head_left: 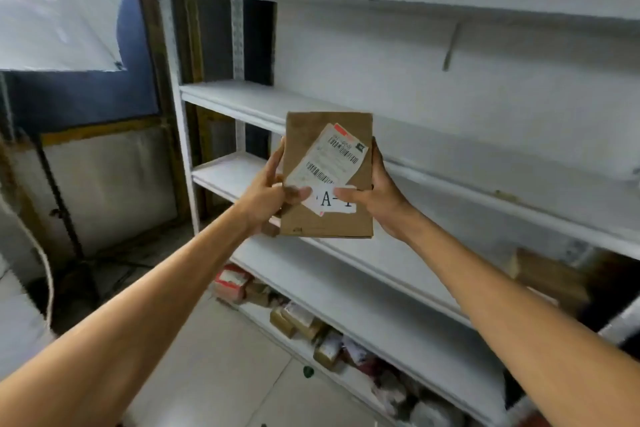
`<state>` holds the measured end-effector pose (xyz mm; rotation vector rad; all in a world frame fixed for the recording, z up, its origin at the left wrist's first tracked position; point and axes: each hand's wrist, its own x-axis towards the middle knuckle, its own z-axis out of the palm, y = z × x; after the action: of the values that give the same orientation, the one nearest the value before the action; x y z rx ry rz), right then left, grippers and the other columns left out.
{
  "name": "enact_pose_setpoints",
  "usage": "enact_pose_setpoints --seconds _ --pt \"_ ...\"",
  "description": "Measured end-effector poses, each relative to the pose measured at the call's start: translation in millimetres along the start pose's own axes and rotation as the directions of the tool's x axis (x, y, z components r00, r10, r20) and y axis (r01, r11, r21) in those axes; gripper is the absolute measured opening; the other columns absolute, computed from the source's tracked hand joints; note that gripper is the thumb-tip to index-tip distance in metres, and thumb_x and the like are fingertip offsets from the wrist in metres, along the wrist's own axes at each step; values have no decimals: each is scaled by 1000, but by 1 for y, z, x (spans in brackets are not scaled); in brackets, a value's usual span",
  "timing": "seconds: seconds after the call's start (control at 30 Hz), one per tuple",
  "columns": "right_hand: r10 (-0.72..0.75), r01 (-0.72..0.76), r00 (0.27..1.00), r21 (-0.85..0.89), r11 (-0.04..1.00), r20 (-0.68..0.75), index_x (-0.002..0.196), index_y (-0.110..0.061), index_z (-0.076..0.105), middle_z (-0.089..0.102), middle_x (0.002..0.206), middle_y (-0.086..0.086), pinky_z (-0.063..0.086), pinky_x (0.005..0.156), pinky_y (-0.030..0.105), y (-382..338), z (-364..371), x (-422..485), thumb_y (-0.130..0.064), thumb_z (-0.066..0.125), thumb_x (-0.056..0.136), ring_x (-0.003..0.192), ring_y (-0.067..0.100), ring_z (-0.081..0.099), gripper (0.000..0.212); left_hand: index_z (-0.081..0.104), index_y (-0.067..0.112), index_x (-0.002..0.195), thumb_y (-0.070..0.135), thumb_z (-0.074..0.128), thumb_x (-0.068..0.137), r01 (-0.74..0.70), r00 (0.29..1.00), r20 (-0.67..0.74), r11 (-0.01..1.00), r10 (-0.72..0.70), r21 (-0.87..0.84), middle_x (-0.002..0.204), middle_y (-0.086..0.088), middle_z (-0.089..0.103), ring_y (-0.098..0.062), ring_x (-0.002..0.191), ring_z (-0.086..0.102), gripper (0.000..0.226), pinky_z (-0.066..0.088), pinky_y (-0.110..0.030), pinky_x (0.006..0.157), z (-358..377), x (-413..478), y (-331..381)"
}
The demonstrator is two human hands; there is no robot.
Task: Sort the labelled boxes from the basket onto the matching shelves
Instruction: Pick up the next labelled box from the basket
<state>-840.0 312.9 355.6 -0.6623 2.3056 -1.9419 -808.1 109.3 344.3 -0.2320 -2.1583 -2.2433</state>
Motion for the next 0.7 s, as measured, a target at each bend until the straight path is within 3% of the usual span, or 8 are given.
enact_pose_setpoints --seconds 0.1,0.23,0.37,0.5,0.6,0.7 --pt "5 -14 989 -53 999 -150 154 -36 6 46 143 -1 53 96 37 -8 -22 -30 3 78 72 130 18 47 116 19 46 148 -10 56 88 -24 995 97 999 27 -28 110 -9 68 -16 86 71 90 58 -27 63 31 2 1" --pt "-17 2 952 -48 999 -306 154 -31 10 51 134 -3 57 80 25 -14 -46 -80 11 73 74 114 4 54 111 17 45 149 -12 56 87 -56 960 274 998 65 -40 115 -15 66 -31 101 68 93 58 -36 65 70 5 -3" --pt "-14 -38 881 -99 994 -472 154 -32 11 50 135 -3 55 90 31 -20 -77 -123 3 76 75 118 11 51 109 18 48 148 -9 60 86 -81 894 441 996 83 -24 114 -10 68 -29 99 69 94 58 -41 64 117 12 4" --pt "-33 -64 820 -149 987 -572 154 -33 11 47 141 -3 50 96 30 -29 -117 -151 -3 80 73 129 15 44 110 21 49 147 -7 64 83 -69 849 521 995 94 -67 115 -7 69 -31 101 68 95 57 -57 76 165 19 16" --pt "-54 -69 773 -168 983 -632 152 -37 14 44 146 -3 43 106 48 -33 -150 -158 -9 84 69 136 19 39 112 19 47 149 -8 64 83 -99 822 553 991 134 -94 110 -5 70 -32 101 68 97 57 -56 74 200 32 24" --pt "-70 -67 743 -178 982 -666 152 -37 13 45 146 -2 40 109 49 -34 -185 -155 -5 80 74 137 19 39 108 18 47 149 -9 64 82 -142 806 567 986 169 -91 115 -10 66 -34 104 66 98 58 -54 73 235 53 35"
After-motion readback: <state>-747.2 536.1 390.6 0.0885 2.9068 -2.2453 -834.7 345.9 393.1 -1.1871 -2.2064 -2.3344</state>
